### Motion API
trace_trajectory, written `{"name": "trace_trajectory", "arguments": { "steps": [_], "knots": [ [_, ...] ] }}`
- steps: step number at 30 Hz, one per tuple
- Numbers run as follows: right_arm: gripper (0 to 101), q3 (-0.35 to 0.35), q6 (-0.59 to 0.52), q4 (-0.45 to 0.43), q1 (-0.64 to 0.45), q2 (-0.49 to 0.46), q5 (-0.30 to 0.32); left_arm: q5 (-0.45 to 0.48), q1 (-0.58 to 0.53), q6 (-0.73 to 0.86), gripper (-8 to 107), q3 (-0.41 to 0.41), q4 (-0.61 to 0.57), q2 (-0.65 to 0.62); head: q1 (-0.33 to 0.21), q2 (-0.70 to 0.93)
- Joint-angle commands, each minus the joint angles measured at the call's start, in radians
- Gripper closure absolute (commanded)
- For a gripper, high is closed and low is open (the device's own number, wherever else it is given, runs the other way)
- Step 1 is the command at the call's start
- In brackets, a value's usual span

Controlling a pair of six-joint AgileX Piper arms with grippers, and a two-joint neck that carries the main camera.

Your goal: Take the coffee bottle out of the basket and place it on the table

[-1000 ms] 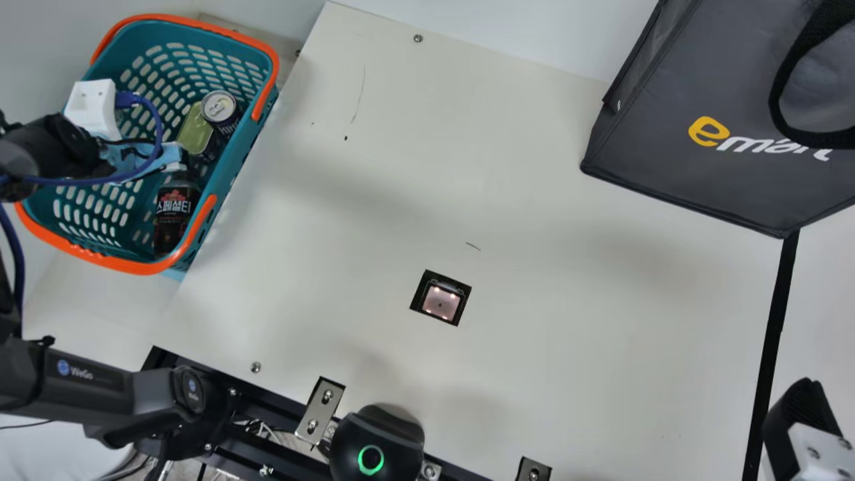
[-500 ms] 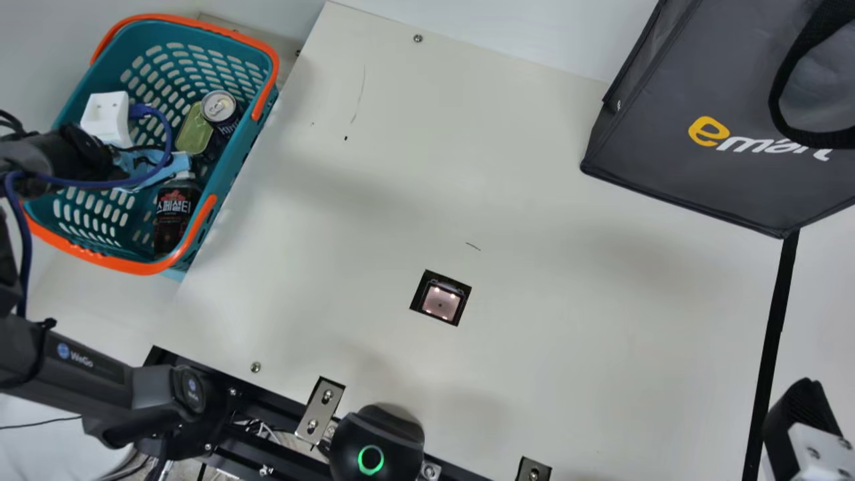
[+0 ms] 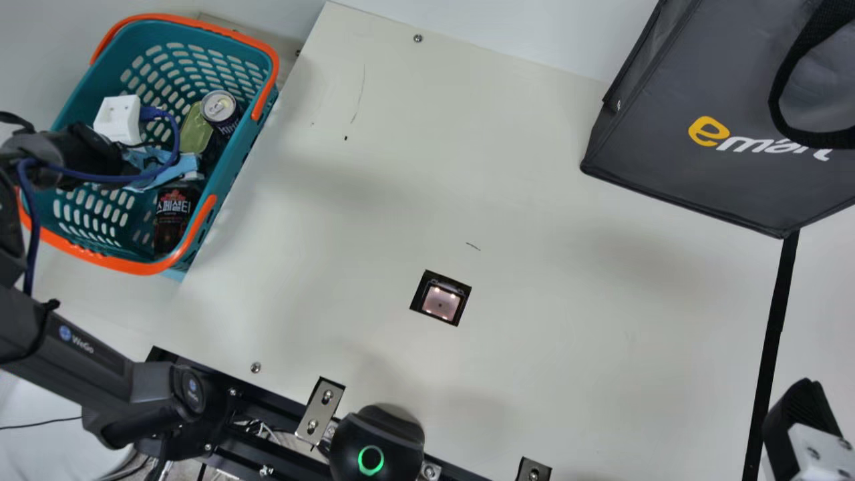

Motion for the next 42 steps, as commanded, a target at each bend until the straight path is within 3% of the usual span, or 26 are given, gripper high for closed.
{"name": "trace_trajectory", "arguments": {
  "steps": [1, 29, 41, 42],
  "knots": [
    [10, 0.000, 0.000, 0.000, 0.000, 0.000, 0.000, -0.002, 0.002, 0.023, 9, -0.004, -0.017, 0.010, -0.026, 0.002],
    [10, 0.000, 0.000, 0.000, 0.000, 0.000, 0.000, -0.079, -0.011, 0.169, 9, -0.036, -0.175, 0.134, -0.026, 0.002],
    [10, 0.000, 0.000, 0.000, 0.000, 0.000, 0.000, -0.070, -0.018, 0.149, 89, -0.042, -0.182, 0.138, -0.026, 0.002],
    [10, 0.000, 0.000, 0.000, 0.000, 0.000, 0.000, -0.068, -0.018, 0.143, 89, -0.042, -0.178, 0.134, -0.026, 0.002]
  ]
}}
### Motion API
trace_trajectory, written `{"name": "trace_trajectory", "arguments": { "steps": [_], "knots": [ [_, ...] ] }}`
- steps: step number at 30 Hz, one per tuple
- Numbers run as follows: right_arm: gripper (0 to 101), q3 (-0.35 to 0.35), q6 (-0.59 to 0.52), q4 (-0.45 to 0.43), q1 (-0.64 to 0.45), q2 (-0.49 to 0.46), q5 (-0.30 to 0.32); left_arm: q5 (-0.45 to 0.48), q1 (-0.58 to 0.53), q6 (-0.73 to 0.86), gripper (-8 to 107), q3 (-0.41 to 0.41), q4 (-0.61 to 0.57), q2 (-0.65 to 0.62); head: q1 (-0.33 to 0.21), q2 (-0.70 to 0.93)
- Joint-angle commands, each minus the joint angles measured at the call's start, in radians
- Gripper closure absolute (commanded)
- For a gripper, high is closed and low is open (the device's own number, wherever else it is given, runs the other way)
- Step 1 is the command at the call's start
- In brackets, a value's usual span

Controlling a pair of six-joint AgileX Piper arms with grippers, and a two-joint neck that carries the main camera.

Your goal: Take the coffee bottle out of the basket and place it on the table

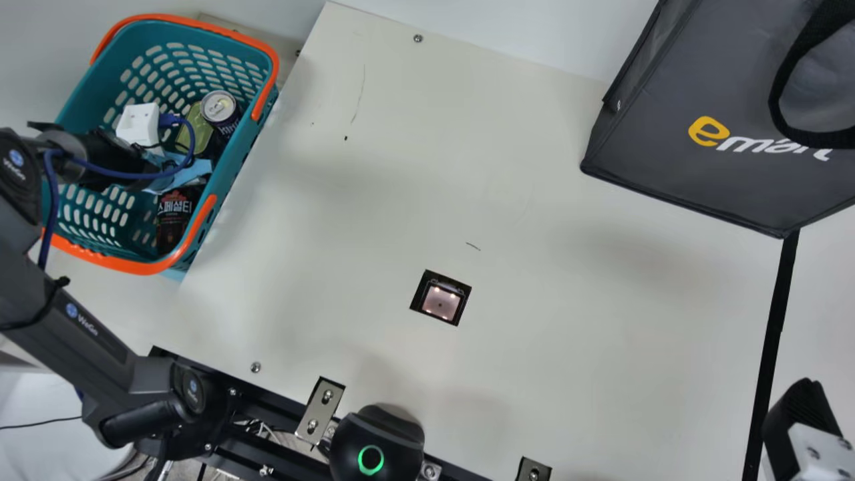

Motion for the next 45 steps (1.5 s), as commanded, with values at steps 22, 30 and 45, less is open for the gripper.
{"name": "trace_trajectory", "arguments": {
  "steps": [22, 30, 45],
  "knots": [
    [10, 0.000, 0.000, 0.000, 0.000, 0.000, 0.000, 0.129, 0.021, -0.179, 89, 0.025, 0.147, -0.228, -0.026, 0.002],
    [10, 0.000, 0.000, 0.000, 0.000, 0.000, -0.001, 0.194, 0.032, -0.198, 89, 0.050, 0.158, -0.338, -0.026, 0.002],
    [10, 0.000, 0.000, 0.000, 0.000, 0.000, -0.001, 0.311, 0.058, -0.209, 89, 0.082, 0.172, -0.520, -0.026, 0.002]
  ]
}}
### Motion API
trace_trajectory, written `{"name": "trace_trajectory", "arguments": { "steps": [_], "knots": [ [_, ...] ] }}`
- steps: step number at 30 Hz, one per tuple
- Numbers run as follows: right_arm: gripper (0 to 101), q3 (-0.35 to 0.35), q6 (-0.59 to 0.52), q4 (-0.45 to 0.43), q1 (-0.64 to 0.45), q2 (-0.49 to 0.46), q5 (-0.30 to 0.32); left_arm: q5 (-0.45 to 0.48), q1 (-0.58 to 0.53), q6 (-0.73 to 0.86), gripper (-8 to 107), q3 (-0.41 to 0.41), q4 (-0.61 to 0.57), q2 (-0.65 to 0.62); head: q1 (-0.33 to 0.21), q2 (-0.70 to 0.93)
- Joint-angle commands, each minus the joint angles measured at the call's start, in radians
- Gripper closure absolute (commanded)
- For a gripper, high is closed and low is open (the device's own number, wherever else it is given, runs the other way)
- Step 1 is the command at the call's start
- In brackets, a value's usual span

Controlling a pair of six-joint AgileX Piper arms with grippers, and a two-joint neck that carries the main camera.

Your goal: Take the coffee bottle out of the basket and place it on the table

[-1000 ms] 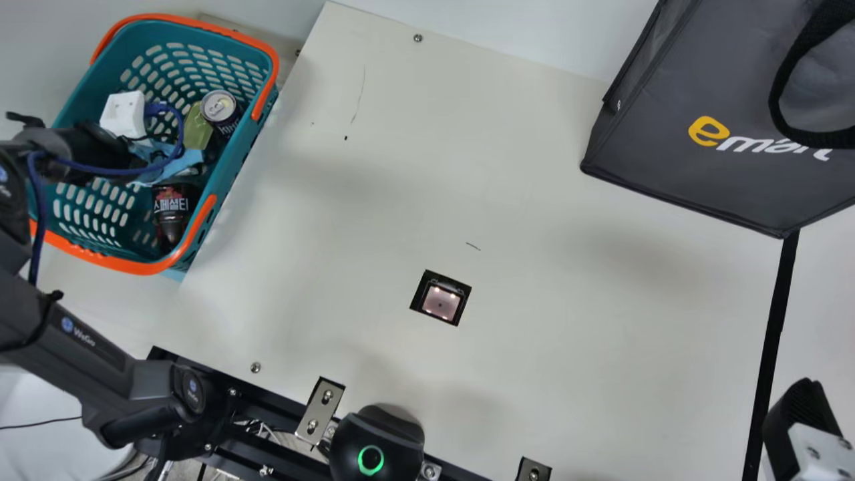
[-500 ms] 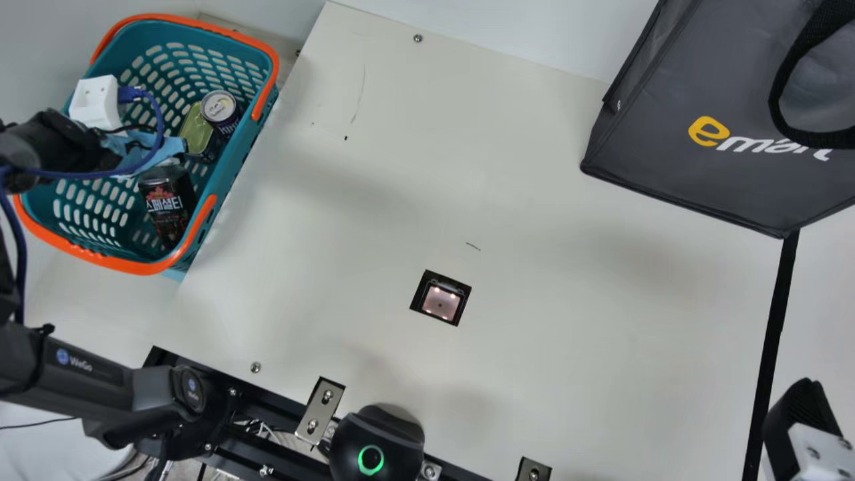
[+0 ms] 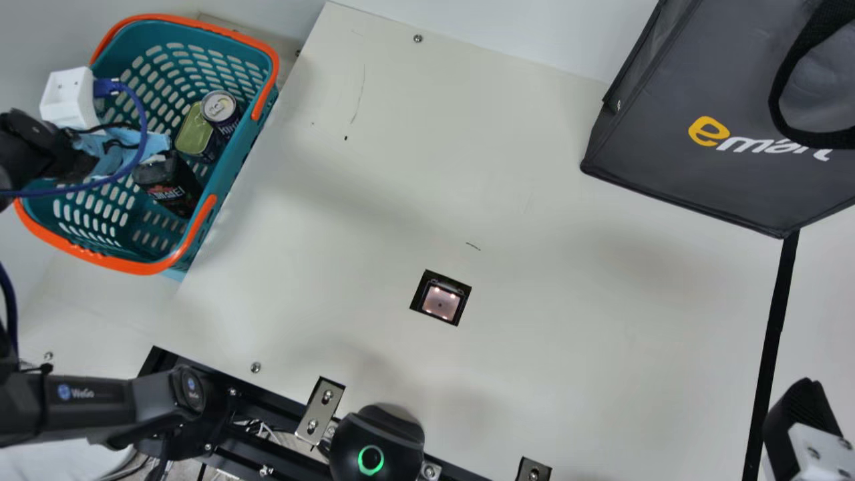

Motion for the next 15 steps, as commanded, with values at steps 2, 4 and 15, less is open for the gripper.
{"name": "trace_trajectory", "arguments": {
  "steps": [2, 4, 15],
  "knots": [
    [10, 0.000, 0.000, 0.000, 0.000, 0.000, 0.001, 0.026, 0.005, -0.003, 89, 0.000, 0.002, -0.035, -0.026, 0.002],
    [10, 0.000, 0.000, 0.000, 0.000, 0.000, 0.001, 0.044, 0.009, -0.005, 89, -0.003, 0.005, -0.056, -0.026, 0.002],
    [10, 0.000, 0.000, 0.000, 0.000, 0.000, 0.001, 0.141, 0.024, -0.003, 89, -0.047, 0.011, -0.151, -0.026, 0.002]
  ]
}}
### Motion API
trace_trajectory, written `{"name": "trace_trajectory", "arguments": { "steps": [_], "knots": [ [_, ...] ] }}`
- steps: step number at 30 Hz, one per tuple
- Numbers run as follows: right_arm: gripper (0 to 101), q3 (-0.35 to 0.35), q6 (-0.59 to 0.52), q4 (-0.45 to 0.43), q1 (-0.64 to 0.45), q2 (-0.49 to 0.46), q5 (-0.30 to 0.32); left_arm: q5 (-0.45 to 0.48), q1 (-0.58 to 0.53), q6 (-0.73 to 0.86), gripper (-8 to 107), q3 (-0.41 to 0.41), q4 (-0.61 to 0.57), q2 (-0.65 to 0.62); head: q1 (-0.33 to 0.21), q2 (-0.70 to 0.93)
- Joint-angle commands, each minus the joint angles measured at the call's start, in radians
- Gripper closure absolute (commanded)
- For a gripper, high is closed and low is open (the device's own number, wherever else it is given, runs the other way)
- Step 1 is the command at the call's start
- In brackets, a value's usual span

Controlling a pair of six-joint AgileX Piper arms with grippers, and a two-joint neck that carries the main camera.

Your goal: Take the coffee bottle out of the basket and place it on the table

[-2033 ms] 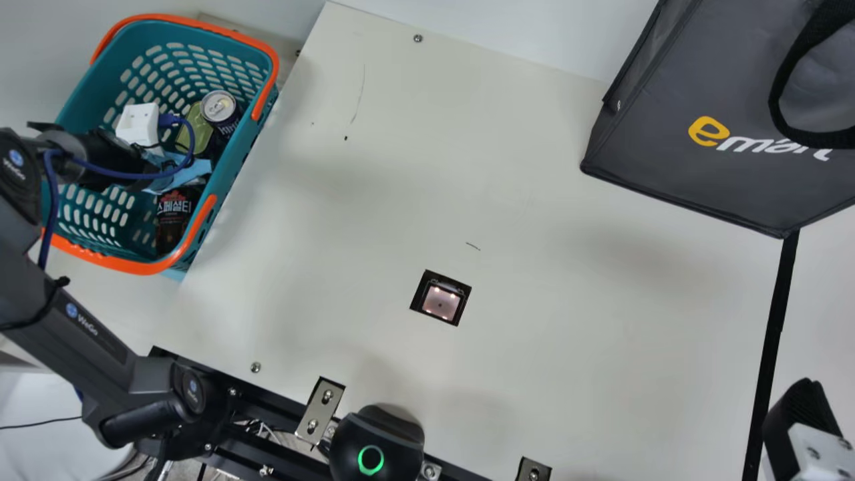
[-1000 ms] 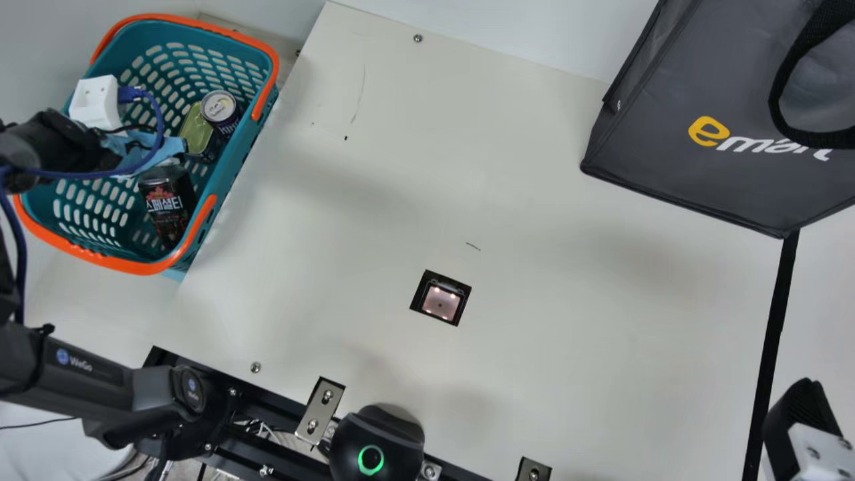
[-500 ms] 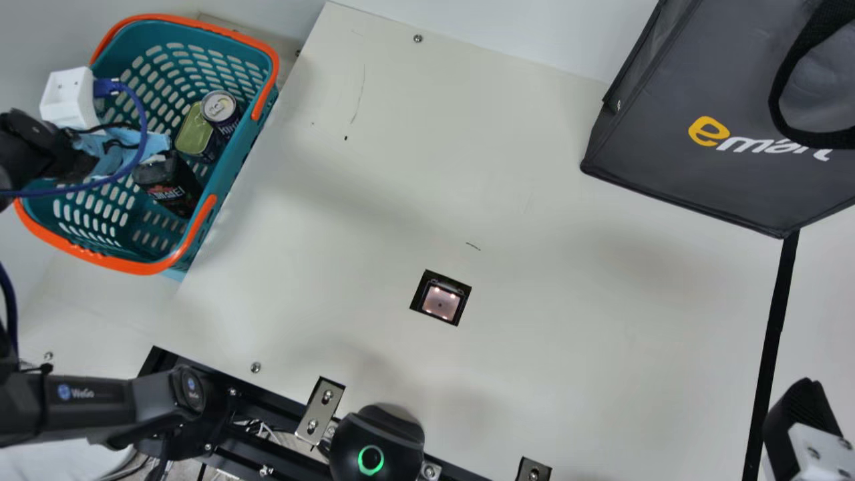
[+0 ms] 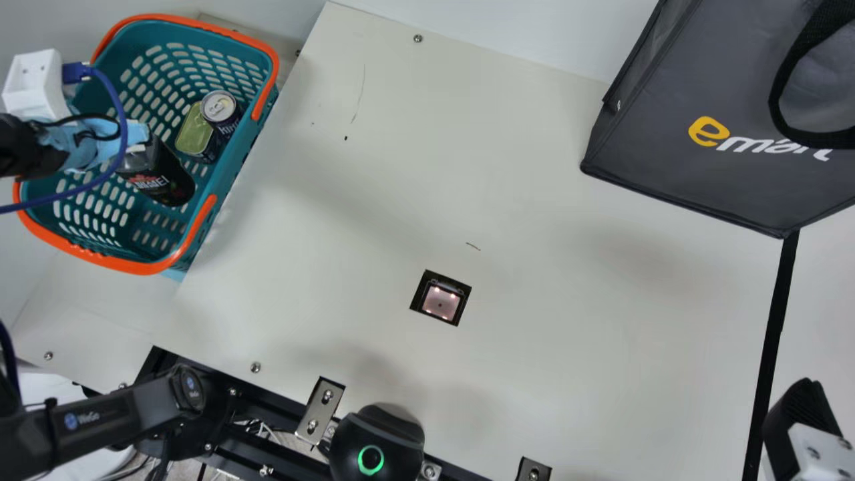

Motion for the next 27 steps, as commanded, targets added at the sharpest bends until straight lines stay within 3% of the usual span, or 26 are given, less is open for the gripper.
{"name": "trace_trajectory", "arguments": {
  "steps": [1, 27],
  "knots": [
    [10, 0.000, 0.000, 0.000, 0.000, 0.000, 0.000, 0.021, 0.002, 0.001, 89, -0.011, 0.001, -0.014, -0.026, 0.002],
    [10, 0.000, 0.000, 0.000, 0.000, 0.000, 0.000, 0.194, 0.011, 0.019, 89, -0.150, -0.002, -0.142, -0.026, 0.002]
  ]
}}
